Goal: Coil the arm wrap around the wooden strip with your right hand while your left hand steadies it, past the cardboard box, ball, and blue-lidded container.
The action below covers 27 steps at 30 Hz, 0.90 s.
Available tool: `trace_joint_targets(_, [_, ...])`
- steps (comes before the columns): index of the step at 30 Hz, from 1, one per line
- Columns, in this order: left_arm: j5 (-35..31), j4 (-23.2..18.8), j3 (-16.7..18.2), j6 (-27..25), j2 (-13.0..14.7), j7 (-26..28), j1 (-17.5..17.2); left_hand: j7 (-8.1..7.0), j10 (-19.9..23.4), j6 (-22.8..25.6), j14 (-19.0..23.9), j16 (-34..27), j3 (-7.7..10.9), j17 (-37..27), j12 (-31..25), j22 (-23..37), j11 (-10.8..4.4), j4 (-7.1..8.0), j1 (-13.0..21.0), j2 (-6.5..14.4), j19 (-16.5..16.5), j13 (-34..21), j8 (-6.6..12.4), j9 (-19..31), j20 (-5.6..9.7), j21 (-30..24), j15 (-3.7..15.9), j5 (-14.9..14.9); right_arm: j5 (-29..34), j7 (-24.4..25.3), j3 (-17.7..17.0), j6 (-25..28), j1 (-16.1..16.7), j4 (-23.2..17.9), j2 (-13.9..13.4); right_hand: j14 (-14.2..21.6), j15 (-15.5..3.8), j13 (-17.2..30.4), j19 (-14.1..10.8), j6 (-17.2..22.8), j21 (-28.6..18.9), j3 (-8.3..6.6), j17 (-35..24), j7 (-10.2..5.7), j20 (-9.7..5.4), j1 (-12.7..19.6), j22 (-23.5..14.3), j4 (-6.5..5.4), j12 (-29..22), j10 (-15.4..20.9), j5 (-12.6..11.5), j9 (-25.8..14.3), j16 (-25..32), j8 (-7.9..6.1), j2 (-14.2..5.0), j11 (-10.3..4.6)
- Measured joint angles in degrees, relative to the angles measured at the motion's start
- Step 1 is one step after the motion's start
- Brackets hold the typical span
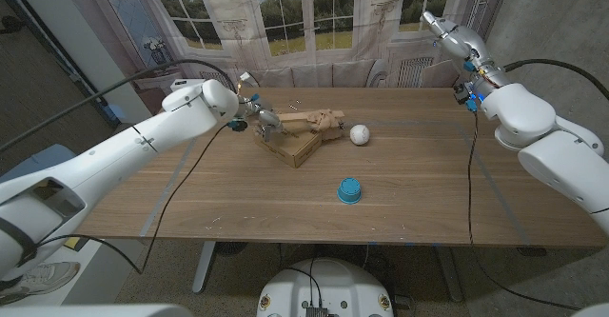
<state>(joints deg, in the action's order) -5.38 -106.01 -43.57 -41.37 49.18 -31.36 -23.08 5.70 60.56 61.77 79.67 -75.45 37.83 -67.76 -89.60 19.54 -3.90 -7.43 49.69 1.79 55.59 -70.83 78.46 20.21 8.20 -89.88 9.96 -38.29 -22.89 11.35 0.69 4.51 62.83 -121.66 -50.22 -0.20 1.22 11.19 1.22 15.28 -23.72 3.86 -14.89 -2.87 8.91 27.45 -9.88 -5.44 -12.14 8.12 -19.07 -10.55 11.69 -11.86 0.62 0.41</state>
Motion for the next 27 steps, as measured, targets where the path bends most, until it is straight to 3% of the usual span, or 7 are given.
trace_joint_targets(4, [1.3, 2.24, -2.24, -1.43, 0.01, -2.22, 2.43, -1.3, -0.45, -1.36, -0.25, 0.0, -0.67, 0.04, -0.03, 0.03, -1.04, 0.67, -0.49, 0.49, -0.04, 0.0, 0.23, 0.87, 0.01, 0.0, 0.64, 0.89, 0.2, 0.0, 0.44, 0.0, -0.36, 0.04, 0.11, 0.0, 0.0, 0.0, 0.0, 0.33, 0.0, 0.0, 0.0, 0.09, 0.0, 0.0, 0.0, 0.0, 0.0, 0.11, 0.0, 0.0, 0.0, 0.0, -0.01, -0.11])
trace_joint_targets(8, [1.93, 4.14, -4.4, -2.65, -0.22, -5.08, 4.67, -2.76, -1.71, -4.67, -1.24, 1.42, -2.19, 1.12, 0.36, 0.29, -2.29, 1.51, -1.37, 1.36, -2.02, 0.0, 0.37, 2.13, -0.34, 0.26, 0.85, 3.98, 0.33, 0.03, 0.84, -0.01, -0.7, 0.14, 0.23, 0.15, 0.16, 0.0, -0.25, 2.39, 0.36, 0.0, 0.47, 0.6, -0.25, 0.46, 0.0, 0.0, 0.0, 0.72, 0.22, 0.0, 0.0, -0.44, -0.46, 0.09])
trace_joint_targets(12, [2.02, 6.5, -7.27, -3.2, -0.6, -7.73, 7.62, -4.86, -6.31, -11.04, -2.72, 5.42, -6.01, 5.31, 2.76, -0.12, -3.57, 1.79, -3.83, 0.96, -4.2, 1.99, -0.6, 3.0, -1.07, 0.77, 1.21, 11.87, 0.38, 0.09, 1.1, -0.11, -0.94, 0.29, 0.36, 0.2, 0.21, 0.0, -0.59, 3.57, 0.45, 0.0, 0.77, 1.13, 0.03, 0.46, 0.0, 0.0, 0.0, 0.72, 0.22, 0.0, 0.0, -0.66, -0.46, 0.09])
trace_joint_targets(14, [1.95, 7.5, -8.73, -3.26, -0.8, -9.22, 8.97, -3.57, -7.25, -15.99, -3.45, 7.78, -8.22, 7.93, 5.87, -1.46, -3.25, 2.07, -5.47, -0.51, -5.26, 5.47, -1.58, 2.37, -1.4, 1.44, 1.26, 16.48, 0.39, 0.1, 1.32, -0.27, -1.12, 0.43, 0.49, 0.33, 0.33, 0.01, -0.59, 3.57, 0.45, 0.0, 0.79, 1.13, 0.03, 0.45, 0.0, 0.0, 0.0, 0.72, 0.22, 0.01, 0.0, -0.66, -0.46, 0.09])
trace_joint_targets(16, [1.63, 8.43, -10.18, -3.28, -0.97, -10.74, 10.39, -3.37, -7.65, -18.27, -4.41, 10.54, -10.4, 11.33, 9.7, -2.97, -2.85, 2.22, -7.17, -2.22, -6.15, 9.97, -2.57, 1.22, -1.79, 1.8, 1.18, 21.18, 0.38, 0.11, 1.47, -0.4, -1.3, 0.6, 0.59, 0.63, 0.19, 0.01, -0.59, 3.57, 0.45, 0.0, 0.79, 1.13, 0.03, 0.45, 0.0, 0.0, 0.0, 0.72, 0.22, 0.01, 0.0, -0.66, -0.45, 0.09])
trace_joint_targets(20, [0.37, 9.21, -12.78, -3.68, -1.2, -12.6, 12.53, -2.31, -10.96, -21.85, -8.3, 17.2, -15.58, 22.22, 19.89, -6.75, -1.94, 1.49, -9.13, -5.87, -10.94, 22.05, -6.42, -2.46, -2.78, 3.35, 0.34, 26.84, 0.37, 0.11, 1.8, -0.62, -1.59, 0.89, 0.76, 0.72, 0.1, 0.01, -0.83, 3.57, 0.45, 0.25, 0.79, 1.13, -0.21, 0.35, 0.0, -0.25, 0.0, 0.71, 0.44, 0.01, 0.0, -0.66, -0.55, 0.09])
trace_joint_targets(27, [-4.58, 8.02, -17.08, -6.19, -1.17, -15.35, 15.64, -0.9, -21.01, -30.87, -21.51, 23.77, -23.17, 31.03, 27.54, -8.71, -0.44, 2.38, -12.7, -10.03, -23.83, 27.48, -15.56, -7.42, -6.15, 6.55, -3.39, 25.26, 0.09, -0.08, 2.26, -1.13, -2.06, 1.47, 0.96, 0.72, 0.1, 0.01, -1.05, 3.56, 0.45, 0.24, 1.07, 1.13, 0.01, 0.22, -0.01, -0.25, 0.0, 1.23, 0.44, 0.01, 0.0, -0.66, -0.69, -0.01])
